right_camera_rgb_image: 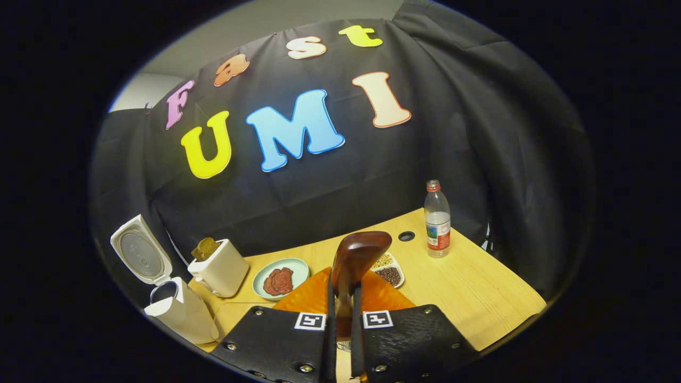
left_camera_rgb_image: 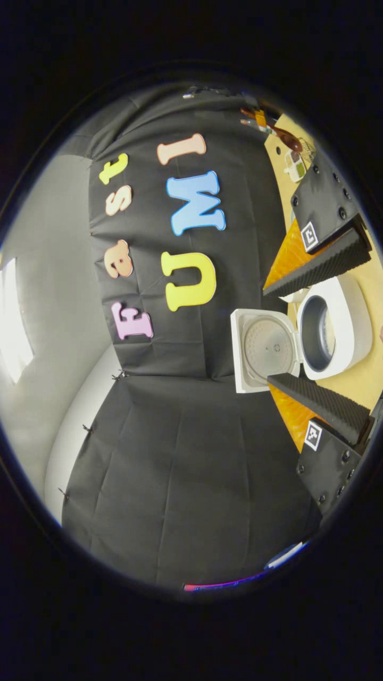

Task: Close the left gripper, press the button to open the rice cooker; take a wooden spoon from the chopstick holder with the right hand, scoop a spoonful of rice and pour it into the rice cooker, then put the wooden spoon back into the chopstick holder.

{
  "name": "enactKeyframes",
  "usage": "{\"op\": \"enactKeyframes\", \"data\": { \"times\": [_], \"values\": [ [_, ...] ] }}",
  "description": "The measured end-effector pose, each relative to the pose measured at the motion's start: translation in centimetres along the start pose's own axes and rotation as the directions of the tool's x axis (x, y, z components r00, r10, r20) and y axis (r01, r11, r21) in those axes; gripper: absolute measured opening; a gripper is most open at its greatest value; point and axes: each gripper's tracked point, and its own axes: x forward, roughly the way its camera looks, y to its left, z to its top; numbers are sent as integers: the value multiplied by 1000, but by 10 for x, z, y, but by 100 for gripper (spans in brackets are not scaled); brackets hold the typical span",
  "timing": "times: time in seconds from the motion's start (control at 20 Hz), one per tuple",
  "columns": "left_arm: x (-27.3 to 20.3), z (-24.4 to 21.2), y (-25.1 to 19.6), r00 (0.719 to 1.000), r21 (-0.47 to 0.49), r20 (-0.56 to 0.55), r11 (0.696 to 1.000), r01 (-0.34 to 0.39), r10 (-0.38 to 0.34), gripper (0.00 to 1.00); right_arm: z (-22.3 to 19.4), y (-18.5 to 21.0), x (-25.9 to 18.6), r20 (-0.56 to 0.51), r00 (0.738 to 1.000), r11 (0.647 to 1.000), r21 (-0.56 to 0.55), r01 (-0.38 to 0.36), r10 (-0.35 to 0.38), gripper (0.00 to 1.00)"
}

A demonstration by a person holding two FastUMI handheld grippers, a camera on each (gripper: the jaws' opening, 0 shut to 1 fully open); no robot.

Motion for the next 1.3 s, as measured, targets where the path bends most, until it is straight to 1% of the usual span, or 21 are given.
{"op": "enactKeyframes", "data": {
  "times": [0.1, 0.2, 0.35, 0.5, 0.65, 0.95, 1.05, 1.1, 1.15, 1.2, 1.25, 1.3],
  "values": [
    [0, -3, 6, 1000, -14, -5, 1000, 1, -1, 100, 7, 18, -5, 19, 999, 1000, 5, -27, 27, 11],
    [-2, -4, 13, 1000, -21, -6, 1000, 4, -4, 99, 13, 36, -8, 34, 998, 998, 0, -56, 56, 11],
    [-2, -4, 22, 1000, -8, -2, 1000, 9, -9, 100, 12, 66, -9, 35, 993, 994, -14, -109, 110, 11],
    [-3, -3, 35, 1000, -1, 2, 1000, 5, -5, 99, -3, 93, -4, 9, 989, 989, -34, -145, 146, 11],
    [-2, -7, 52, 1000, 5, -4, 1000, -6, 6, 99, -27, 116, 3, -31, 986, 985, -53, -167, 165, 11],
    [0, -16, 94, 999, 21, -24, 999, -43, 43, 100, -83, 142, 22, -104, 983, 980, -117, -163, 151, 11],
    [1, -19, 108, 998, 29, -31, 998, -55, 56, 94, -99, 148, 29, -120, 983, 979, -132, -156, 140, 11],
    [2, -21, 114, 998, 34, -36, 998, -59, 60, 99, -106, 150, 32, -126, 983, 979, -139, -149, 131, 11],
    [2, -22, 120, 997, 38, -39, 997, -64, 65, 96, -112, 153, 35, -129, 984, 979, -144, -142, 124, 11],
    [2, -23, 125, 997, 40, -39, 997, -69, 71, 99, -116, 154, 38, -130, 985, 980, -149, -134, 115, 11],
    [2, -24, 131, 996, 41, -40, 997, -73, 74, 94, -122, 157, 42, -131, 986, 980, -153, -126, 107, 11],
    [2, -25, 136, 996, 44, -41, 996, -77, 79, 100, -126, 158, 46, -134, 986, 980, -160, -117, 96, 11]
  ]
}}
